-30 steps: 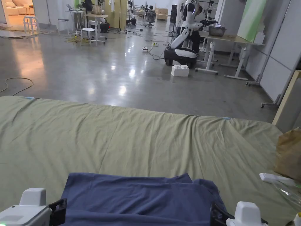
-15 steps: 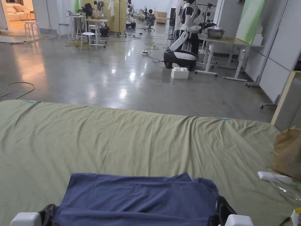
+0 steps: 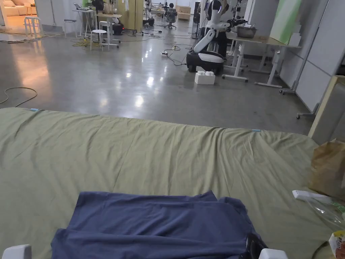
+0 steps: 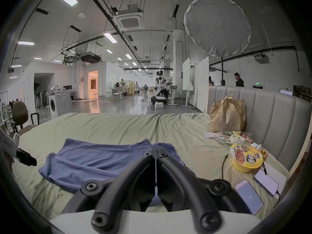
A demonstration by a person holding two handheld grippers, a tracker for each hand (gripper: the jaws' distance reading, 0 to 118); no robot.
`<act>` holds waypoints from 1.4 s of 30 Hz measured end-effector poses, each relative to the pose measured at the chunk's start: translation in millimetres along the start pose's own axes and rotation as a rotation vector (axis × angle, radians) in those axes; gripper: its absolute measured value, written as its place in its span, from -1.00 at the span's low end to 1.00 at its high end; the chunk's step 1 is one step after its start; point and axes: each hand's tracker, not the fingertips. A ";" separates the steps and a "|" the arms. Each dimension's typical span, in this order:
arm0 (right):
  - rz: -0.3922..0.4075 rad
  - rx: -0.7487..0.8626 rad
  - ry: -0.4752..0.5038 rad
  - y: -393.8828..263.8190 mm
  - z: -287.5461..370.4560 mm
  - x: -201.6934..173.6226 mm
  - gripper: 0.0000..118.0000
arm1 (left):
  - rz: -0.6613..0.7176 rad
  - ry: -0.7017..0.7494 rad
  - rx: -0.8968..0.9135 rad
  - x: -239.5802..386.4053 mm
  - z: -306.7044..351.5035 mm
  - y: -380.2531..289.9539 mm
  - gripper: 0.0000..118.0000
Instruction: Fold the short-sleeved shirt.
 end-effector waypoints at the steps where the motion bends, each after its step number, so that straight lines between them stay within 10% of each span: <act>1: 0.002 -0.008 -0.003 -1.4 -0.8 1.1 -0.97 | -0.005 0.003 -0.029 18.3 7.5 0.2 -0.98; 6: 0.002 -0.047 -0.015 -8.3 -3.7 7.7 -0.97 | -0.056 0.052 -0.171 34.3 -14.8 5.6 0.09; 10: -0.025 -0.091 -0.028 -14.3 -5.6 15.5 -0.97 | -0.118 0.089 -0.191 52.4 -19.1 0.9 0.12; 14: -0.032 -0.122 -0.039 -21.0 -7.2 21.6 -0.97 | -0.152 0.123 -0.204 64.7 -13.8 2.3 -0.03; 18: -0.041 -0.187 -0.049 -30.4 -13.6 29.7 -0.97 | -0.196 0.117 -0.190 70.6 -11.8 2.1 -0.84; 21: -0.050 -0.300 -0.077 -41.6 -25.4 41.7 -0.88 | -0.209 0.107 -0.184 73.3 -5.1 -1.2 -0.87; 28: -0.079 -0.532 -0.052 -58.9 -64.8 82.8 0.20 | -0.201 0.084 -0.147 58.9 5.1 4.7 -0.88; 39: -0.073 -0.828 0.033 -75.2 -151.6 91.2 0.44 | -0.211 0.080 -0.100 60.4 22.3 13.7 -0.88; 42: -0.038 -0.887 0.031 -86.4 -154.9 81.2 0.12 | -0.207 0.081 -0.102 60.9 20.0 12.9 -0.88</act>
